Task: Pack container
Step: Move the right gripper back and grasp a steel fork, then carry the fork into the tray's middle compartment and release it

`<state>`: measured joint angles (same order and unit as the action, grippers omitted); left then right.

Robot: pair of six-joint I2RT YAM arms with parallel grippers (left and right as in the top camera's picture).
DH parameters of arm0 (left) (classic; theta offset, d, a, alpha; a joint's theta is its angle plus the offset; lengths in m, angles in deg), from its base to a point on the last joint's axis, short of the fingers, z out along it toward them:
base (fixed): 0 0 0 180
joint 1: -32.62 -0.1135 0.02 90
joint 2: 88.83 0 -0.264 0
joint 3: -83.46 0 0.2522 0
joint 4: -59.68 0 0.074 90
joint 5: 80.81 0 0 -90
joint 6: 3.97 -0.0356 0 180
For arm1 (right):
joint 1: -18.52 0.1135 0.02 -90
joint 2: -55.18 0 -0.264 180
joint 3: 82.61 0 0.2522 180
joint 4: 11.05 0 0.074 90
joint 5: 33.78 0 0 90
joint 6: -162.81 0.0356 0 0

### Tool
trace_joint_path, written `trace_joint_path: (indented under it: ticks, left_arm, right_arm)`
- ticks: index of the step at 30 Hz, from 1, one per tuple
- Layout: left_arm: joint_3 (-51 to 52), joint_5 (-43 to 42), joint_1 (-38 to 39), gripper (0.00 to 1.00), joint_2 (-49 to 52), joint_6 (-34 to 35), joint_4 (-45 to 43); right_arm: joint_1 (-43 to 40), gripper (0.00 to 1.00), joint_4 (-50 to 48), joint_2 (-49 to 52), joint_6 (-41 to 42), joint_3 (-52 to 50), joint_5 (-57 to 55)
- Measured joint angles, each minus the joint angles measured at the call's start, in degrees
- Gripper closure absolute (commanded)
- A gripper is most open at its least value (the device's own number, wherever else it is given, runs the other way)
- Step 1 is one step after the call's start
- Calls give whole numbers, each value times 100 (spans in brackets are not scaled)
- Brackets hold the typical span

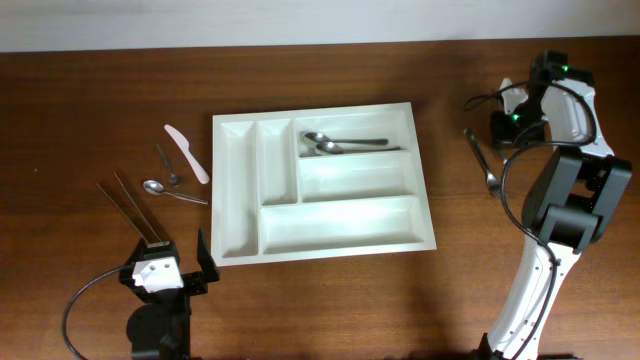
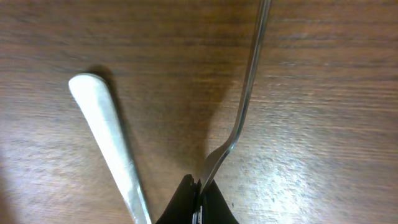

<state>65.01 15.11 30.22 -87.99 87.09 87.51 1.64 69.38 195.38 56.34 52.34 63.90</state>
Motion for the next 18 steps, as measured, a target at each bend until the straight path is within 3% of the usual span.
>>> trace_joint_path:
  ticks: [10, 18]
  left_arm:
    - [0, 0, 0, 1, 0, 0, 0]
    - [0, 0, 0, 1, 0, 0, 0]
  right_arm:
    - [455, 96, 643, 22, -1003, 2020, 765]
    - [1565, 96, 1974, 24, -3300, 2304, 1886]
